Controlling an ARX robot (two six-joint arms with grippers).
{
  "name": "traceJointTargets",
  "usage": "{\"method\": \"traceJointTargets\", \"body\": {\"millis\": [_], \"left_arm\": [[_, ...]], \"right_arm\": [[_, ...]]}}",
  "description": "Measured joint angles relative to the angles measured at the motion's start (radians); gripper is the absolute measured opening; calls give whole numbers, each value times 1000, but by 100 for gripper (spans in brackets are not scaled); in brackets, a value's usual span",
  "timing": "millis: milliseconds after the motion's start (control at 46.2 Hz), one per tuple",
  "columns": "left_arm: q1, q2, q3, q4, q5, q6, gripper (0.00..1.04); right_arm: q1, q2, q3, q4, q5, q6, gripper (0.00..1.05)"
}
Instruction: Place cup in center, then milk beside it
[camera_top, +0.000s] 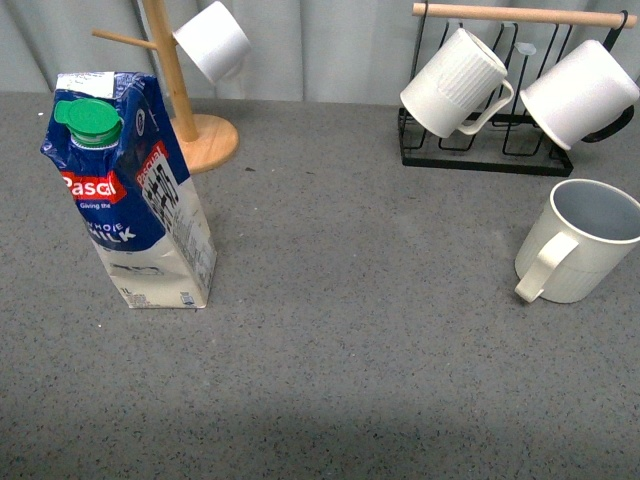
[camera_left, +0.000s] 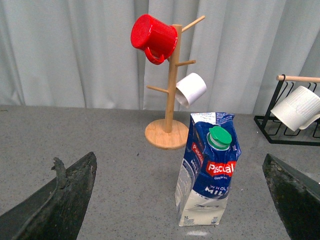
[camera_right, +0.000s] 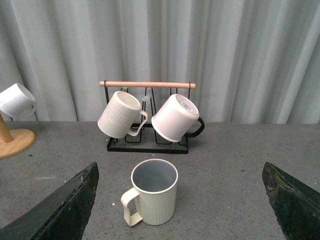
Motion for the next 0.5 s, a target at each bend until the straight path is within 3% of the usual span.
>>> {"method": "traceJointTargets", "body": {"millis": [498], "left_arm": [[0, 0, 0, 0, 0, 0, 98]], "right_arm": [[0, 0, 0, 0, 0, 0, 96]]}}
